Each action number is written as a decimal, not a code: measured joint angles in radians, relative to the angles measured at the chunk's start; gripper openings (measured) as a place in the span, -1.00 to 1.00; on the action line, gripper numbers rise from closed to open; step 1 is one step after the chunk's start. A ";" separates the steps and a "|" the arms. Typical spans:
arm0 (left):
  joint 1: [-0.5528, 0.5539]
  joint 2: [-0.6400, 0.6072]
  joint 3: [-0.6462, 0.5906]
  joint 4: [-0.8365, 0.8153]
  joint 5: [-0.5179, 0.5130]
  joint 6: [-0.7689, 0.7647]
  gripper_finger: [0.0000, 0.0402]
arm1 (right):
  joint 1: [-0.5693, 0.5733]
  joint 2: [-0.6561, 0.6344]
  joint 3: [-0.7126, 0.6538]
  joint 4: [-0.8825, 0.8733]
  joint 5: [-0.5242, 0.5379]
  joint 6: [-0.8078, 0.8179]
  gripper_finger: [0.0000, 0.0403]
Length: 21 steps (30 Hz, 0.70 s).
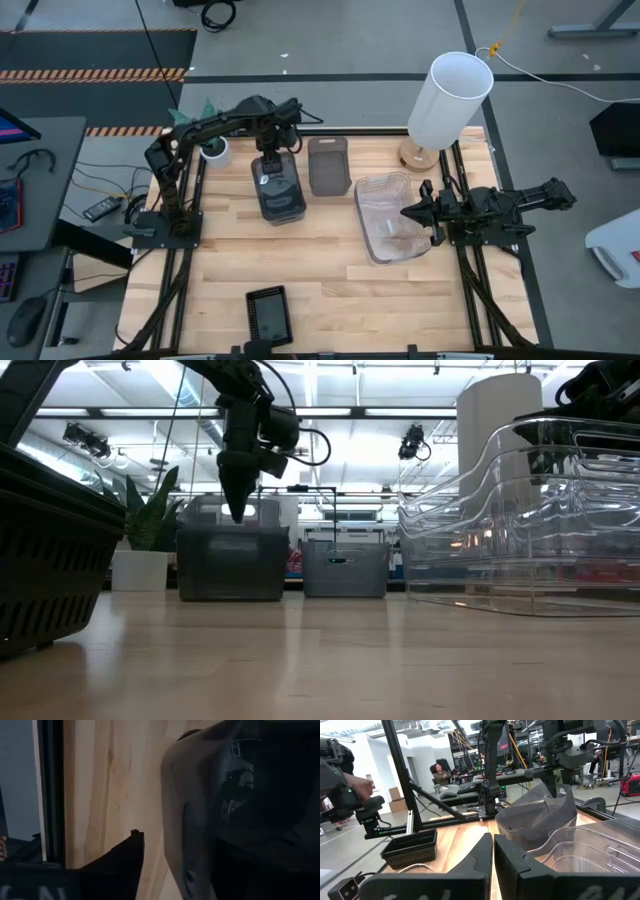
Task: Stack baskets by color
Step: Stack the left gray bin on the middle gray bin
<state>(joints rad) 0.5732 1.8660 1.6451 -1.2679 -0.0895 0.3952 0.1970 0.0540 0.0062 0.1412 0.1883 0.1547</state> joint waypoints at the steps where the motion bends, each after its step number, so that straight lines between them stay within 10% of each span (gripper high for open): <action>1: -0.006 0.000 0.000 -0.001 0.000 0.008 -0.05 | 0.000 0.000 0.000 0.000 0.000 0.000 -0.89; 10: -0.012 0.000 0.000 -0.004 0.013 0.043 -0.92 | 0.000 0.000 0.000 0.000 0.000 0.000 -0.89; 21: 0.013 0.000 0.000 -0.053 0.152 0.090 -0.98 | 0.000 0.000 0.000 0.000 0.000 0.000 -0.89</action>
<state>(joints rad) 0.5863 1.8656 1.6451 -1.3208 0.0627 0.4853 0.1970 0.0540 0.0061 0.1410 0.1883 0.1545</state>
